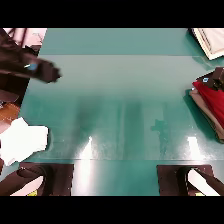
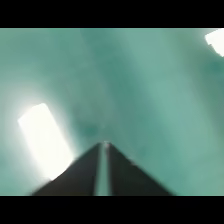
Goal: Fold the shirts.
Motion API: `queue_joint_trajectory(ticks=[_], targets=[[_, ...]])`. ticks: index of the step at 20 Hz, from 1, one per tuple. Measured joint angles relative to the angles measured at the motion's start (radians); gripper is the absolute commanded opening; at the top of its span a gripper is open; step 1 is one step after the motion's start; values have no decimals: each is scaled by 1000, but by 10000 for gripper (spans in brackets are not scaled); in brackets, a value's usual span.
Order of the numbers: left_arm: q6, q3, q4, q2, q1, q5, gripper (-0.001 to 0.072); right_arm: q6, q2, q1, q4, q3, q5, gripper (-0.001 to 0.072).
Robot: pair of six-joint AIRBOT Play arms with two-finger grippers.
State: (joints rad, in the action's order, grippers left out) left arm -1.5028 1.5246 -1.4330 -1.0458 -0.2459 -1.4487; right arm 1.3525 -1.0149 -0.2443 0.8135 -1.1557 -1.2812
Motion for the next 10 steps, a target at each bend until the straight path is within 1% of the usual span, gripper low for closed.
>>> queue_joint_trajectory(ticks=[1,2,5,7,10], targets=[[-12,-7,-67,21,12,-63,665,0,0,0,0,0,0,13],[-25,-22,-133,37,23,-119,667,0,0,0,0,0,0,13],[-64,-124,-270,64,39,-205,667,-2,0,0,0,0,-1,13],[-96,-246,-330,72,44,-214,667,-9,0,0,0,0,-1,13],[-158,-465,-401,77,47,-176,667,-20,0,0,0,0,-2,13]])
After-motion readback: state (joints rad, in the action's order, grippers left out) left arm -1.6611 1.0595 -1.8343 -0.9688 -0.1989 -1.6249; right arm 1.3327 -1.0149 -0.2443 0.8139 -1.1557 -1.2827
